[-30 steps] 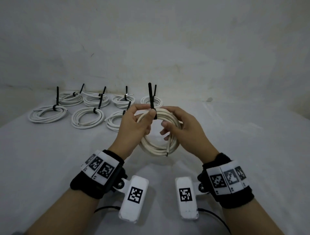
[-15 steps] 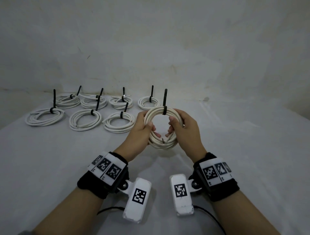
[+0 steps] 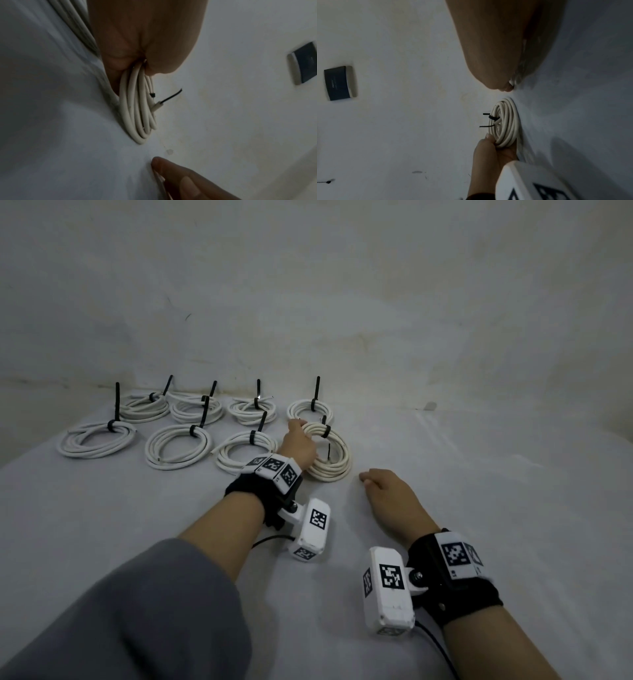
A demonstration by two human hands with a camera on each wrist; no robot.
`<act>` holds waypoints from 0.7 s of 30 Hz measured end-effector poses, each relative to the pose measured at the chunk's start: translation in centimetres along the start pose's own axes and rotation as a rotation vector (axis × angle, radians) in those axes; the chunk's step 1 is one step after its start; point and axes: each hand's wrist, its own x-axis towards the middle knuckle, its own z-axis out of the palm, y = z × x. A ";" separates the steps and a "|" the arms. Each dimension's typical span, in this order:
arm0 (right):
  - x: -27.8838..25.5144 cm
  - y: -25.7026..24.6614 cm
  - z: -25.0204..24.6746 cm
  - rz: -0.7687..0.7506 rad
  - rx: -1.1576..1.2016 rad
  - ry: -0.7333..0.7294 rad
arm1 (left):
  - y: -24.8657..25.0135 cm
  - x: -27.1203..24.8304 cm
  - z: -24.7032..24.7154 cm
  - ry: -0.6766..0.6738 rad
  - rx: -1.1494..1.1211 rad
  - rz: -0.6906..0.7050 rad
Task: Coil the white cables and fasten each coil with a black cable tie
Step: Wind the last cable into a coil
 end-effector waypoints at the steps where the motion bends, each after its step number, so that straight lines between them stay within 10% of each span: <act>1: -0.1 -0.1 0.0 -0.005 0.009 0.007 | 0.1 0.3 0.0 0.000 0.062 -0.010; 21: 0.6 0.4 0.6 0.000 0.125 0.075 | -1.3 3.5 0.3 -0.156 0.827 0.171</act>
